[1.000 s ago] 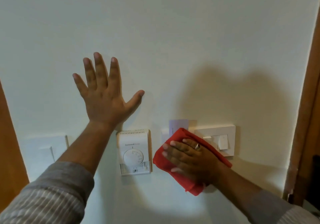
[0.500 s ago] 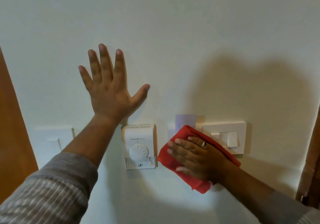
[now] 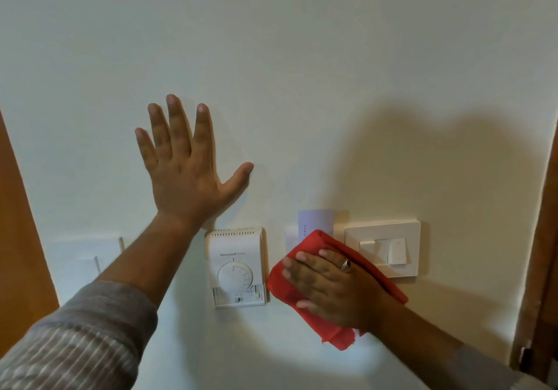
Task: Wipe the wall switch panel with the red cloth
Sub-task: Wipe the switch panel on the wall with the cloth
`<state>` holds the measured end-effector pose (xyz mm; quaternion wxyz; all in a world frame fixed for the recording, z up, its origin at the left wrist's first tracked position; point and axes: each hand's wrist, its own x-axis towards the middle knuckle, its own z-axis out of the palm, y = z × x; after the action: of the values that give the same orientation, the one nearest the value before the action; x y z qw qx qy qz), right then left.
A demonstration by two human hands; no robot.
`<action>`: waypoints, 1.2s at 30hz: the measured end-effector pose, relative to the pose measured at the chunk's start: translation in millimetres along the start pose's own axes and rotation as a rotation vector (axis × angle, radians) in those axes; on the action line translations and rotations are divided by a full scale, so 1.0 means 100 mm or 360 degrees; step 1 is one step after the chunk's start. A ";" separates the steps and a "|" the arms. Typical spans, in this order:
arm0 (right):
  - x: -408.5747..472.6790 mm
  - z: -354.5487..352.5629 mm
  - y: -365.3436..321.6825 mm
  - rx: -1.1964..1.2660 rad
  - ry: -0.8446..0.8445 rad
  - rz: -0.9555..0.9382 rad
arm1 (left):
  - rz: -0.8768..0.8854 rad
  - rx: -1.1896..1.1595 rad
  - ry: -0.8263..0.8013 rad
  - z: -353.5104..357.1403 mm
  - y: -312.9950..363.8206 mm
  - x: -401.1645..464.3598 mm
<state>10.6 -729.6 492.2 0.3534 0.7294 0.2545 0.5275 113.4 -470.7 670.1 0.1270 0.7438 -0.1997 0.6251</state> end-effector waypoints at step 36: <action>0.05 -0.02 -0.05 -0.0021 0.0067 0.0457 | 0.0008 -0.0013 0.0010 0.02 0.00 -0.02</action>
<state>9.9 -721.8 491.7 0.2739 0.7447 0.1514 0.5894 115.3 -471.2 668.1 0.1290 0.7409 -0.2038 0.6268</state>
